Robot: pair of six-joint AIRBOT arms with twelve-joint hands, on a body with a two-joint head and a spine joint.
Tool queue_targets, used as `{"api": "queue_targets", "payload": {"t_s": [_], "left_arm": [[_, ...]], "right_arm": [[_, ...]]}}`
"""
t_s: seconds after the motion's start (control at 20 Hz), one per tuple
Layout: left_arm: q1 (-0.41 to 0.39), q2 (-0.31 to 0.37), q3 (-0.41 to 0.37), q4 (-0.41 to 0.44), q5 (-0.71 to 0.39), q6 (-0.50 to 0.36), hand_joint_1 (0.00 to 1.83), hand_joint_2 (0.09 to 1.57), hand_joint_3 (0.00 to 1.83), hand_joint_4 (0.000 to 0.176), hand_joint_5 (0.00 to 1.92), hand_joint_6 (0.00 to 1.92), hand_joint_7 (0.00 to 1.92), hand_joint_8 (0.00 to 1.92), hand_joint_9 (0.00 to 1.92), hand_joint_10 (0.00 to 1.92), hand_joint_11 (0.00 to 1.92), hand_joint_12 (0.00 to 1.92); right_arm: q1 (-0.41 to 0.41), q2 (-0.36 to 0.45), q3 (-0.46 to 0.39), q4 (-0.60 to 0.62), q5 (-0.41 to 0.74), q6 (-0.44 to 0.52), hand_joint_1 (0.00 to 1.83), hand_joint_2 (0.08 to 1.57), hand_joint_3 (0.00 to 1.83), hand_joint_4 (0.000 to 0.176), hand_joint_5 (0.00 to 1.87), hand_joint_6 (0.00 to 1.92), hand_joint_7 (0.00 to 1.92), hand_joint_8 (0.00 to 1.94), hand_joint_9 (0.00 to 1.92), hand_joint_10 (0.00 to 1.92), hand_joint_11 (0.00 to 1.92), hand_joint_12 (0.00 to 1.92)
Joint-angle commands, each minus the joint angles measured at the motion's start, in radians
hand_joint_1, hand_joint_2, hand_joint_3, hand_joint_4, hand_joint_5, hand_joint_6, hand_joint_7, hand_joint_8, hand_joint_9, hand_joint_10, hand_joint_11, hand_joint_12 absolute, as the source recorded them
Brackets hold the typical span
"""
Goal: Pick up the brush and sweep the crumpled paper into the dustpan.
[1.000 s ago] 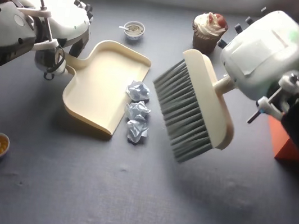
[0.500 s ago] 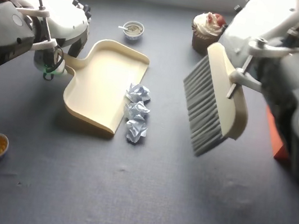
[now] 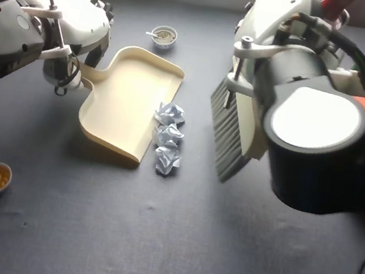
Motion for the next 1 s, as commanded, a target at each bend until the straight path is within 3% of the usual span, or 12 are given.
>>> {"api": "queue_targets", "payload": {"t_s": [0.0, 0.05, 0.3, 0.4, 0.45, 0.5, 0.75, 0.8, 0.85, 0.95], "left_arm": [[-0.010, 0.007, 0.000, 0.030, -0.076, 0.005, 1.06, 1.13, 0.00, 0.028, 0.95, 1.02, 0.32, 0.00, 0.18, 0.01, 0.01, 0.35], [-0.010, 0.006, 0.000, 0.030, -0.078, 0.005, 1.08, 1.13, 0.00, 0.000, 0.96, 1.02, 0.33, 0.00, 0.19, 0.01, 0.01, 0.37], [-0.010, 0.001, 0.004, 0.034, -0.078, 0.005, 1.08, 1.13, 0.00, 0.003, 0.97, 1.00, 0.34, 0.00, 0.20, 0.00, 0.01, 0.39], [-0.010, -0.002, 0.006, 0.036, -0.077, 0.005, 1.06, 1.13, 0.00, 0.024, 0.95, 1.03, 0.33, 0.00, 0.20, 0.00, 0.01, 0.39], [-0.009, -0.003, 0.006, 0.037, -0.076, 0.005, 1.06, 1.13, 0.00, 0.026, 0.95, 1.03, 0.33, 0.00, 0.20, 0.00, 0.01, 0.39], [-0.009, -0.003, 0.006, 0.037, -0.075, 0.005, 1.09, 1.12, 0.00, 0.000, 0.98, 0.98, 0.34, 0.00, 0.21, 0.00, 0.02, 0.40], [-0.009, -0.004, 0.006, 0.036, -0.071, 0.005, 1.08, 1.13, 0.00, 0.001, 0.97, 1.00, 0.34, 0.00, 0.21, 0.01, 0.05, 0.36], [-0.009, -0.004, 0.006, 0.036, -0.071, 0.005, 1.07, 1.13, 0.00, 0.008, 0.97, 1.00, 0.34, 0.00, 0.21, 0.01, 0.05, 0.36], [-0.009, -0.004, 0.006, 0.037, -0.070, 0.005, 1.09, 1.13, 0.00, 0.000, 0.97, 1.00, 0.34, 0.00, 0.21, 0.00, 0.03, 0.36], [-0.008, -0.004, 0.006, 0.037, -0.069, 0.005, 1.09, 1.13, 0.00, 0.000, 0.97, 1.00, 0.33, 0.00, 0.20, 0.00, 0.03, 0.39]], "right_arm": [[0.010, -0.004, 0.009, -0.115, -0.053, -0.019, 1.68, 1.13, 0.00, 0.163, 1.06, 1.92, 1.10, 1.94, 1.08, 1.92, 1.08, 1.92], [0.007, -0.017, 0.024, -0.125, -0.053, -0.019, 1.69, 1.14, 0.00, 0.160, 1.05, 1.92, 1.09, 1.94, 1.08, 1.92, 1.07, 1.92], [-0.001, -0.069, 0.093, -0.139, -0.033, -0.019, 1.69, 1.14, 0.00, 0.155, 1.05, 1.92, 1.10, 1.94, 1.07, 1.92, 1.06, 1.92], [-0.007, -0.084, 0.110, -0.149, -0.024, -0.019, 1.70, 1.13, 0.00, 0.154, 1.04, 1.92, 1.09, 1.94, 1.07, 1.92, 1.04, 1.92], [-0.012, -0.090, 0.114, -0.154, -0.022, -0.019, 1.69, 1.13, 0.00, 0.153, 1.06, 1.92, 1.10, 1.94, 1.08, 1.92, 1.05, 1.92], [-0.019, -0.095, 0.117, -0.162, -0.017, -0.019, 1.68, 1.14, 0.00, 0.152, 1.05, 1.92, 1.11, 1.94, 1.09, 1.92, 1.07, 1.92], [-0.039, -0.123, 0.132, -0.162, -0.005, -0.020, 1.68, 1.13, 0.00, 0.155, 1.02, 1.92, 1.11, 1.94, 1.08, 1.92, 1.05, 1.92], [-0.042, -0.128, 0.137, -0.162, 0.000, -0.020, 1.67, 1.13, 0.00, 0.155, 1.00, 1.92, 1.10, 1.94, 1.06, 1.92, 1.04, 1.92], [-0.043, -0.134, 0.149, -0.163, 0.001, -0.018, 1.67, 1.13, 0.00, 0.154, 1.00, 1.92, 1.10, 1.94, 1.07, 1.92, 1.06, 1.92], [-0.047, -0.150, 0.173, -0.181, 0.012, -0.003, 1.63, 1.14, 0.00, 0.155, 1.03, 1.92, 1.12, 1.94, 1.08, 1.92, 1.05, 1.92]]}}
